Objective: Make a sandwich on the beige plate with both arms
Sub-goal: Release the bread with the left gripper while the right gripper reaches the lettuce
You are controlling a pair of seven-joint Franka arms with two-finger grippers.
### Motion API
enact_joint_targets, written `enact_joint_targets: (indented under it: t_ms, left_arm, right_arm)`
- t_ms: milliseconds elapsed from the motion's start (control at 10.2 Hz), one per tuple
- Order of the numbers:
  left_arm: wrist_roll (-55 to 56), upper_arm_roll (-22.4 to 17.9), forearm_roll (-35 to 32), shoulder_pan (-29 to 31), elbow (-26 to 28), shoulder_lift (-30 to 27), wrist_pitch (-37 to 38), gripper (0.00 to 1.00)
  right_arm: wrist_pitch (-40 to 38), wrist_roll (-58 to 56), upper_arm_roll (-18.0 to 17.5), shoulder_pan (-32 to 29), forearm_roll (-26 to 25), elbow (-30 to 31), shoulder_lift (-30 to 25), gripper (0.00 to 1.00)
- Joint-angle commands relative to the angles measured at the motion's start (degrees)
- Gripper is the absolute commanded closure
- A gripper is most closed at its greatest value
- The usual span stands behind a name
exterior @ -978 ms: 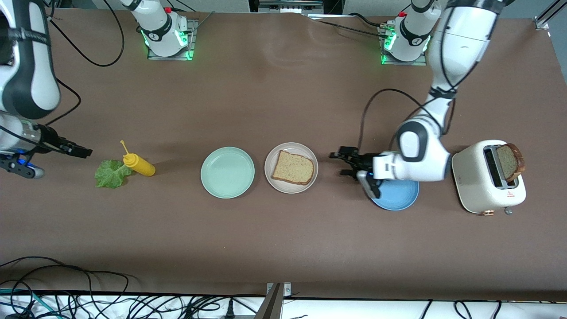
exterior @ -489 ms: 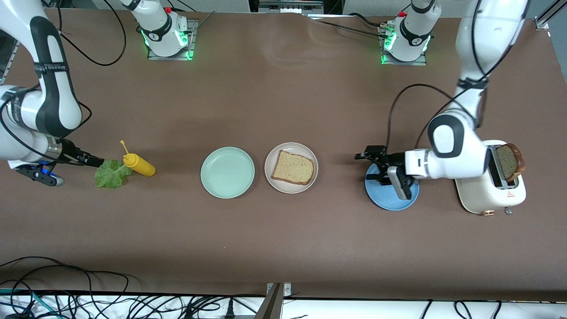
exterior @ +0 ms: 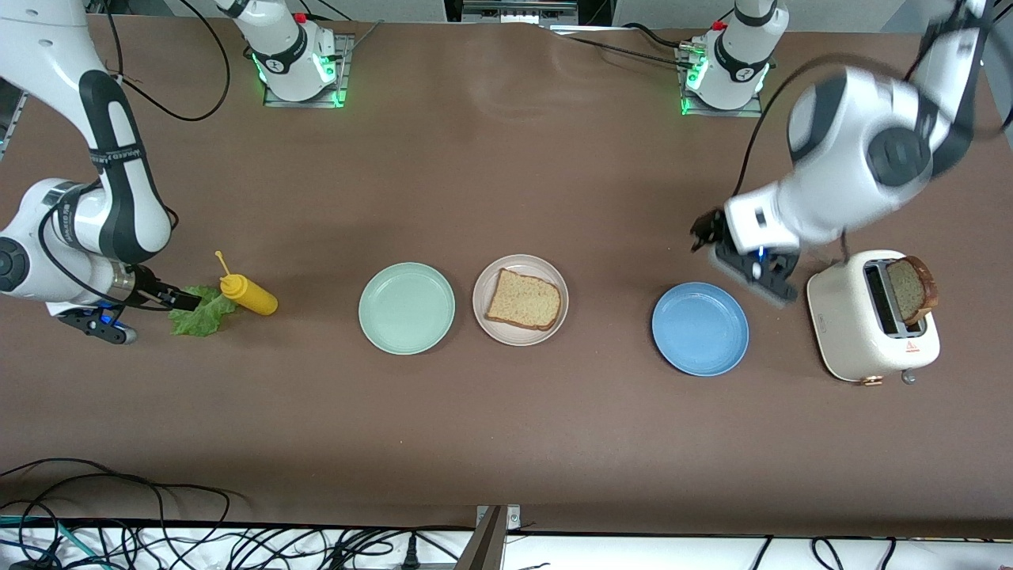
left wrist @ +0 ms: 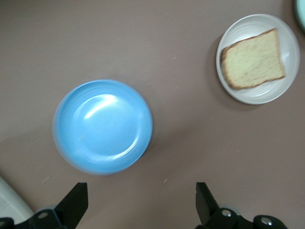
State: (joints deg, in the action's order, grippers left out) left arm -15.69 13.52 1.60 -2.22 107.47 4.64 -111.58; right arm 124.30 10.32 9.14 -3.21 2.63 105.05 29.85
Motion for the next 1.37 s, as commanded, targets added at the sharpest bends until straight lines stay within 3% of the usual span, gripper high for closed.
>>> enact_joint_targets:
  t_ms: [0, 196, 391, 587, 782, 1076, 1173, 1271]
  left_arm:
    - [1.4, 0.5, -3.0, 4.8, 3.1, -7.7, 3.5, 0.00]
    - [1.5, -2.9, -5.3, 5.7, 1.5, -12.2, 5.0, 0.00]
    - [1.5, -8.4, -5.6, 5.7, -1.8, -13.0, 9.5, 0.00]
    - [1.6, -10.5, -5.8, 5.7, -4.8, -14.1, 14.4, 0.00]
    - [1.9, -13.8, -4.9, 5.7, -5.6, -13.9, 15.1, 0.00]
    - [12.0, -14.0, 0.9, 5.7, -7.0, -12.8, 20.7, 0.00]
    - [12.3, -14.0, 1.0, 5.7, -9.4, -11.1, 21.9, 0.00]
    - [12.4, -13.8, 1.0, 6.2, -12.2, -9.0, 23.6, 0.00]
  right_arm:
    - [0.6, -1.2, -0.3, -1.5, 3.3, -0.1, 0.3, 0.00]
    - [2.4, -1.3, -0.5, -1.9, 4.1, -0.1, 1.8, 0.00]
    - [2.6, -1.3, -0.7, -1.8, 6.8, -0.3, 2.2, 0.00]
    - [2.8, -1.3, -0.7, -2.0, 11.3, -0.4, 3.2, 0.00]
    - [2.8, -1.3, -0.7, -2.1, 12.4, -0.5, 3.6, 0.00]
    - [2.6, -1.5, -0.7, -2.0, 14.9, -0.6, 5.4, 0.00]
    - [2.6, -2.5, -0.7, -2.0, 15.0, -0.5, 5.4, 0.12]
    - [2.6, -2.6, -0.7, -2.0, 14.9, -0.6, 5.4, 0.52]
